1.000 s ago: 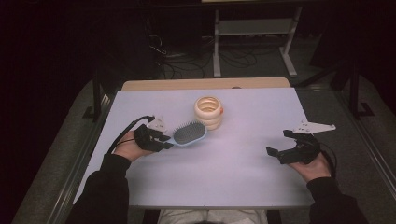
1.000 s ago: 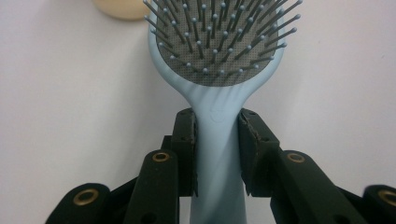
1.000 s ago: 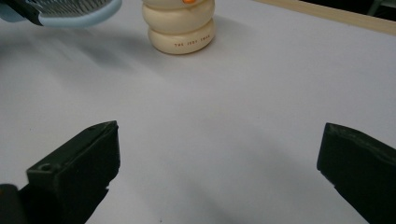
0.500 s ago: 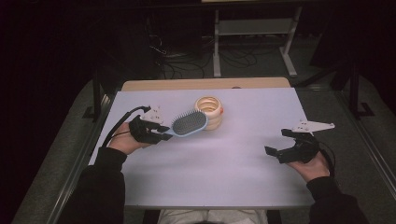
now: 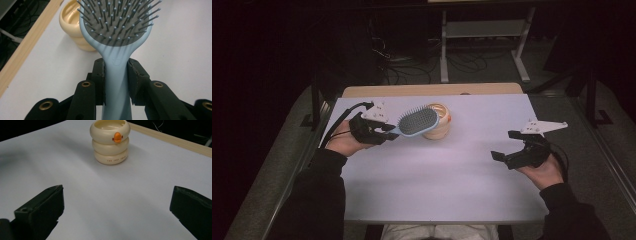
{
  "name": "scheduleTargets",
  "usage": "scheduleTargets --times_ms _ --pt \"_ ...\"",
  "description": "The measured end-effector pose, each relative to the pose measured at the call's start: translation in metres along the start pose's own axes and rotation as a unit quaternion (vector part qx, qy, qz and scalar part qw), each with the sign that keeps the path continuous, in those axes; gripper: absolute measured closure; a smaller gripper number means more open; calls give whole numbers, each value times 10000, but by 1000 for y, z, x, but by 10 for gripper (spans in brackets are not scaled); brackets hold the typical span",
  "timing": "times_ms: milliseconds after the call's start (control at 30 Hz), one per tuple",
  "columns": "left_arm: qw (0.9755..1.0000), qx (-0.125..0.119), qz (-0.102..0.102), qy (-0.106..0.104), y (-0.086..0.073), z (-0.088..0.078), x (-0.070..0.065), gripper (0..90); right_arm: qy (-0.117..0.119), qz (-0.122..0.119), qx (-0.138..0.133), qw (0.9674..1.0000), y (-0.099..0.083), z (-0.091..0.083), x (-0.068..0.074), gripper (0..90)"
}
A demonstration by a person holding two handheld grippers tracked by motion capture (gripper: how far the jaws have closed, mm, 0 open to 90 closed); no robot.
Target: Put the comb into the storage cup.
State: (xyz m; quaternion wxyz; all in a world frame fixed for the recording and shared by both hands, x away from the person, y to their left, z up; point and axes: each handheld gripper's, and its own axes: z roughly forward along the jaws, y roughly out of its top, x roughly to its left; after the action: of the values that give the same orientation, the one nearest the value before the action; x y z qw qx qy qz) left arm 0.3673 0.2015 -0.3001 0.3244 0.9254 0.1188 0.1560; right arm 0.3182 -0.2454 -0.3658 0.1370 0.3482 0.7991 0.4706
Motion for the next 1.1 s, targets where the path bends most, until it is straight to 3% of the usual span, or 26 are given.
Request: scheduleTargets --times_ms 267,667,1100 --pt "9999 -131 64 90 12 -3 1 698 160 79 59 9998 20 7 -1 0" --pt "9997 -188 22 169 25 3 5 698 313 -182 78 9993 46 15 6 0" --pt "9991 -276 145 299 41 12 2 698 421 -356 31 9985 87 26 12 0"
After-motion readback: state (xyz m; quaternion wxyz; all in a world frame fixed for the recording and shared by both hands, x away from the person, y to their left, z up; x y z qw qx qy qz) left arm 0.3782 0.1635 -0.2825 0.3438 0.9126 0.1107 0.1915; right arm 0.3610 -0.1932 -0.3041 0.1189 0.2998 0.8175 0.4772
